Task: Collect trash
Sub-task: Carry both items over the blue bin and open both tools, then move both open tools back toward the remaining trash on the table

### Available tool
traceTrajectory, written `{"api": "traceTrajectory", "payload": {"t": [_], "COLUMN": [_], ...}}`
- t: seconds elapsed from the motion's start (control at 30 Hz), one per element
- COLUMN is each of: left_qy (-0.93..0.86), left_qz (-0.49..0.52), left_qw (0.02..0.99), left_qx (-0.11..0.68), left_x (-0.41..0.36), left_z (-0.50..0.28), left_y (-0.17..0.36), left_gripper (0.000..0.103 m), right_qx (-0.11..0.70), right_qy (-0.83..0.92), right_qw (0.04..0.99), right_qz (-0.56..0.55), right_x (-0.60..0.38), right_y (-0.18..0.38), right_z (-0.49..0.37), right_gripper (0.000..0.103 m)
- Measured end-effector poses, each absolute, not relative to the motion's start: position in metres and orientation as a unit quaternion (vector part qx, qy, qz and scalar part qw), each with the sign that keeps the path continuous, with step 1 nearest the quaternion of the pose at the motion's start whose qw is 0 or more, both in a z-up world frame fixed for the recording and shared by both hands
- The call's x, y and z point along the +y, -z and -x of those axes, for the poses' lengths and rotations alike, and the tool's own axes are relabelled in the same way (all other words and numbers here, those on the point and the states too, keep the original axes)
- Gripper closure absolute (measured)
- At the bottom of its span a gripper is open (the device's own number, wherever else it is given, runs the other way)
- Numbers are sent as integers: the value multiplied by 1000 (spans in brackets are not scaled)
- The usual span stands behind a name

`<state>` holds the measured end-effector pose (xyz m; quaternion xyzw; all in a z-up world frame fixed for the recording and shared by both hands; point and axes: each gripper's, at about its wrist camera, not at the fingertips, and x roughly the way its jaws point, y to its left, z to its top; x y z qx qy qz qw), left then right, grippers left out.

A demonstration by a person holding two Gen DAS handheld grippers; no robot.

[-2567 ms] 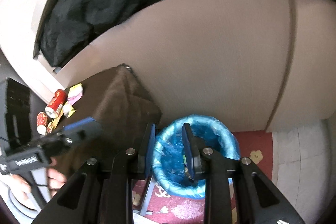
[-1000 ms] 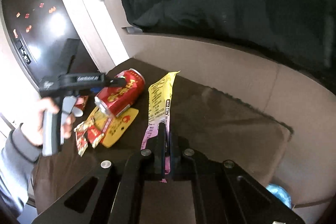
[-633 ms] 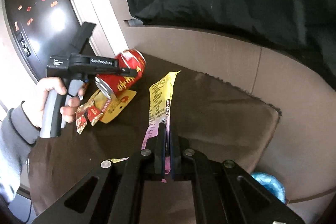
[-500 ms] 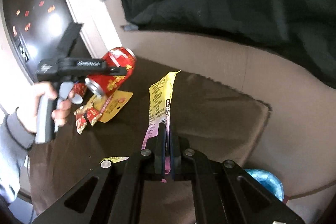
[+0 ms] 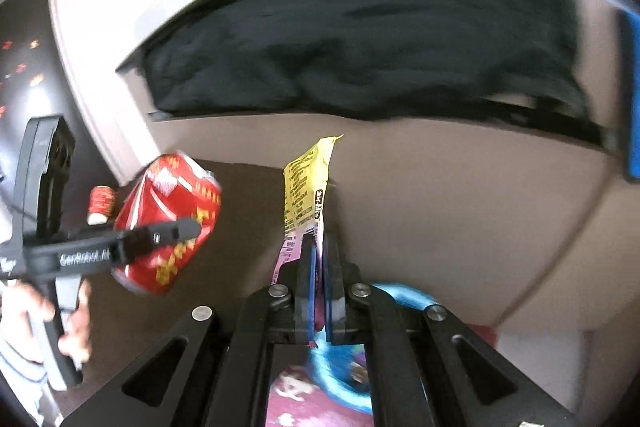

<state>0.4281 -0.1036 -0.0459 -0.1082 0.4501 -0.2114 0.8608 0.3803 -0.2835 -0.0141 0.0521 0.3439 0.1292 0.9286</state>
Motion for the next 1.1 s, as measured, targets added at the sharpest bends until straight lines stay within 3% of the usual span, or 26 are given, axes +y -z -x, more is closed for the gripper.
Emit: {"api": "traceTrajectory", "payload": {"t": [0.33, 0.73, 0.8, 1.0, 1.1], "left_qy": [220, 188, 177, 170, 176], "left_qz": [85, 94, 89, 98, 99], "left_qw": [824, 795, 792, 797, 799], "left_qx": [516, 569, 577, 571, 566], "left_x": [-207, -196, -197, -196, -192], "left_z": [-432, -454, -459, -468, -468], "left_y": [115, 182, 189, 185, 177], "left_gripper": [49, 48, 43, 43, 43], "right_qx": [381, 442, 445, 453, 450], "right_qy": [-70, -87, -98, -113, -116], "right_qw": [919, 885, 881, 867, 867], "right_qz": [-78, -119, -128, -172, -181], "right_x": [-366, -368, -365, -370, -373], "right_y": [75, 172, 181, 199, 201], "right_z": [-357, -396, -399, -408, -407], "right_gripper": [100, 99, 96, 82, 81]}}
